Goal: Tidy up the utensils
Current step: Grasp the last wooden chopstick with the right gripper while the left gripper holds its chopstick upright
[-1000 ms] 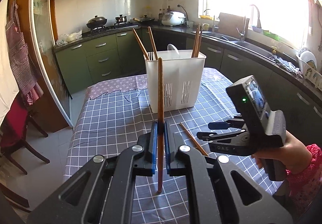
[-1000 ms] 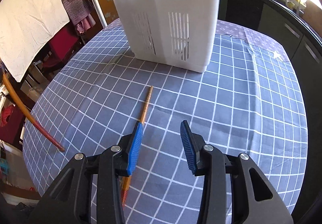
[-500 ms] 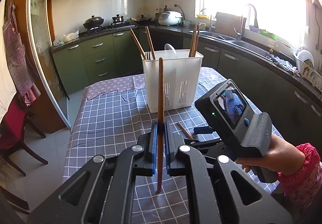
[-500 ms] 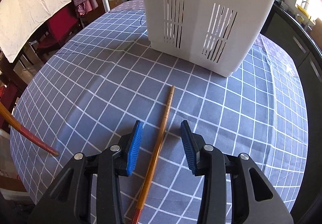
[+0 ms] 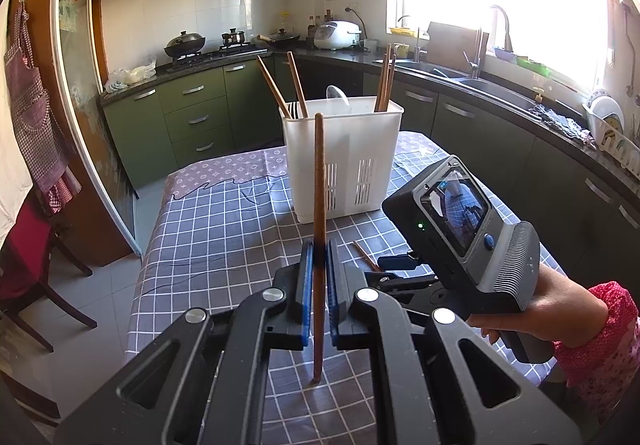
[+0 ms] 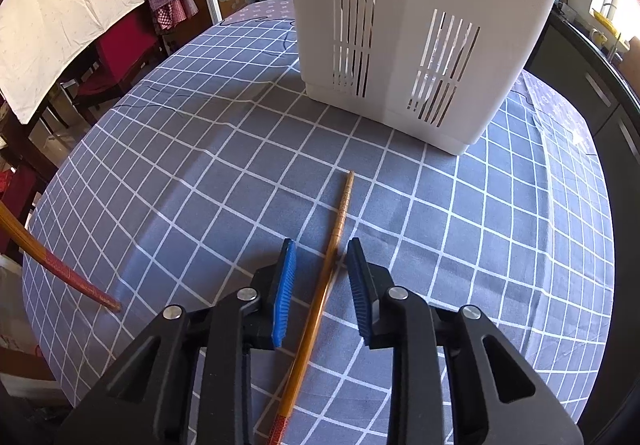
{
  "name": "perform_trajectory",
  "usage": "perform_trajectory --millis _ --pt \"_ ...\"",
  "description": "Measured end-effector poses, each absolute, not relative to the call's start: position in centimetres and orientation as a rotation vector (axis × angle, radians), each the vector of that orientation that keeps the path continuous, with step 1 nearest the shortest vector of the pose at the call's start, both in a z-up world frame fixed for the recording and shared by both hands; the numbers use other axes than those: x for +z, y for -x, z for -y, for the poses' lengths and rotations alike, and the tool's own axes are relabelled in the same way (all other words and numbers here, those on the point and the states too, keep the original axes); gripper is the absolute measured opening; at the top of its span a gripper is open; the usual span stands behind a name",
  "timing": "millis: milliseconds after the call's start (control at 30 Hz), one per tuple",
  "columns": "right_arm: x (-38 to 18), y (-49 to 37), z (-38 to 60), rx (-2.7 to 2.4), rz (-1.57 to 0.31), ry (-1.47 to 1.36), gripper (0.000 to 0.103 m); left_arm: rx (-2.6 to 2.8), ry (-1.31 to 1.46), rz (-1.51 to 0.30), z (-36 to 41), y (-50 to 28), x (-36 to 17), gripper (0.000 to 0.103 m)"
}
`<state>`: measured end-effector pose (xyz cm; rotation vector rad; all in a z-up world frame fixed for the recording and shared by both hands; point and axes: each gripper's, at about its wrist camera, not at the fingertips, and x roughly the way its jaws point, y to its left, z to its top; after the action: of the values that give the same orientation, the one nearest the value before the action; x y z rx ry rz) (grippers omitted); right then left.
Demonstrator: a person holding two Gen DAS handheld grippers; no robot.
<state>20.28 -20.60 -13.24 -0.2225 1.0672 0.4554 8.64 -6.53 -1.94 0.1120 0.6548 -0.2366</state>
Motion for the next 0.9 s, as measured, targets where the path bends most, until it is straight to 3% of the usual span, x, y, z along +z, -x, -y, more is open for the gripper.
perform_trajectory --millis 200,333,600,900 --pt "-13.3 -20.4 20.5 0.461 -1.069 0.219 0.018 -0.237 -0.11 -0.656 6.5 -8.6 -2.0 0.007" --pt "-13.3 -20.4 20.3 0.47 -1.068 0.214 0.009 -0.237 -0.11 -0.656 6.5 -8.6 -2.0 0.007" --pt "-13.0 -20.4 20.4 0.47 -1.052 0.2 0.007 -0.237 -0.112 -0.657 6.3 -8.6 -2.1 0.007" --pt "-5.0 -18.2 22.6 0.494 -0.859 0.125 0.007 -0.231 -0.115 -0.661 5.7 -8.7 -2.3 0.007"
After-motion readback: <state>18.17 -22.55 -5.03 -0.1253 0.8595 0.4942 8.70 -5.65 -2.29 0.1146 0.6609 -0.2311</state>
